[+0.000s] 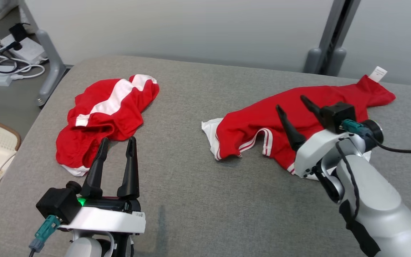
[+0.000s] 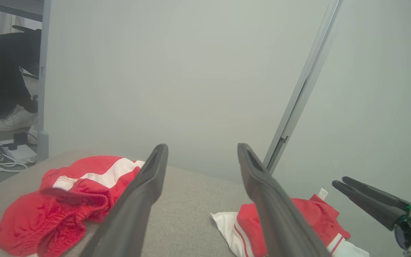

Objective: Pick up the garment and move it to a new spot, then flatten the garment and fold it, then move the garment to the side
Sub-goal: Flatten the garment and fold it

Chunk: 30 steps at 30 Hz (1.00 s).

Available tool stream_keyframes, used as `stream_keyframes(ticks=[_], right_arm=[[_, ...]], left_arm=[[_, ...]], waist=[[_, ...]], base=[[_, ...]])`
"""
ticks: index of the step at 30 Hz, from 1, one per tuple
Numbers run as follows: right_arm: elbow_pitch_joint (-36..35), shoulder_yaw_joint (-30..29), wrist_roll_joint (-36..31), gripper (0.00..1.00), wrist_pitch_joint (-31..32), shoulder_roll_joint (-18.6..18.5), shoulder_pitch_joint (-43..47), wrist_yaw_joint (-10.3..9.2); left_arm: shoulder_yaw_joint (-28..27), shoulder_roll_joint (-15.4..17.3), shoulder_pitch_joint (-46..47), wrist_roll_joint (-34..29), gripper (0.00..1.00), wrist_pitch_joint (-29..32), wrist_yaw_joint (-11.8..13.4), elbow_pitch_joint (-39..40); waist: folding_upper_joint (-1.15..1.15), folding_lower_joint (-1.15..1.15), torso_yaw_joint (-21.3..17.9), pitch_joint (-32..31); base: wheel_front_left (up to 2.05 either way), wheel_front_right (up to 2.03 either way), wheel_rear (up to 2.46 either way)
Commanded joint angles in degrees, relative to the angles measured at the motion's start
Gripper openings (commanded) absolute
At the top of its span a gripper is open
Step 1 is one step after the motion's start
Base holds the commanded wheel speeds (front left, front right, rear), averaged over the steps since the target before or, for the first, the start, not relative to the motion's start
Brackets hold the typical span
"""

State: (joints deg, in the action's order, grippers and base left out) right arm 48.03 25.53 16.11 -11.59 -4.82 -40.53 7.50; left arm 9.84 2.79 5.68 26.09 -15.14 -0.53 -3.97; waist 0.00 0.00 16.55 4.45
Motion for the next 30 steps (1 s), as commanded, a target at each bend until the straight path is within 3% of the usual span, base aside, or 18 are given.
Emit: stream_keyframes(ticks=[1, 3, 5, 9, 19, 30], right_arm=[[-1.7, -0.7, -0.5, 1.0, -1.7, -1.7, 1.5, -0.01], [-2.7, -1.0, -0.9, 1.0, -2.2, -2.4, 2.1, -0.01], [-6.4, -3.7, -1.8, 1.0, -3.3, -4.6, 4.6, -0.01], [-12.0, -9.9, -3.2, 1.0, -3.6, -5.2, 9.5, -0.01], [-20.1, -21.9, -6.1, 1.0, -3.7, -1.3, 20.1, -0.01], [-24.9, -26.2, -8.5, 1.0, -3.7, 1.5, 24.6, -0.01]], left_arm=[[-0.6, 0.2, -0.4, -0.1, 1.0, 0.0, -0.1, 0.5], [-0.7, 0.2, -0.5, -0.1, 1.0, 0.0, -0.1, 0.6], [-1.2, 0.2, -0.7, -0.1, 1.0, 0.0, 0.2, 1.1], [-1.9, 0.2, -0.4, -0.2, 1.0, 0.0, 0.3, 1.7], [-3.2, 0.2, -0.1, 0.5, 1.0, 0.0, -0.2, 1.8], [-3.6, 0.2, 0.5, -1.4, 1.0, 0.0, -0.6, 0.1]], waist=[[0.0, 0.0, -2.8, -1.2], [0.0, 0.0, -3.7, -1.4], [0.0, 0.0, -5.9, -1.7], [0.0, 0.0, -8.5, -1.5], [0.0, 0.0, -12.8, -0.5], [0.0, 0.0, -13.7, 0.4]], base=[[0.0, 0.0, 0.0], [0.0, 0.0, 0.0], [0.0, 0.0, 0.0], [0.0, 0.0, 0.0], [0.0, 0.0, 0.0], [0.0, 0.0, 0.0]])
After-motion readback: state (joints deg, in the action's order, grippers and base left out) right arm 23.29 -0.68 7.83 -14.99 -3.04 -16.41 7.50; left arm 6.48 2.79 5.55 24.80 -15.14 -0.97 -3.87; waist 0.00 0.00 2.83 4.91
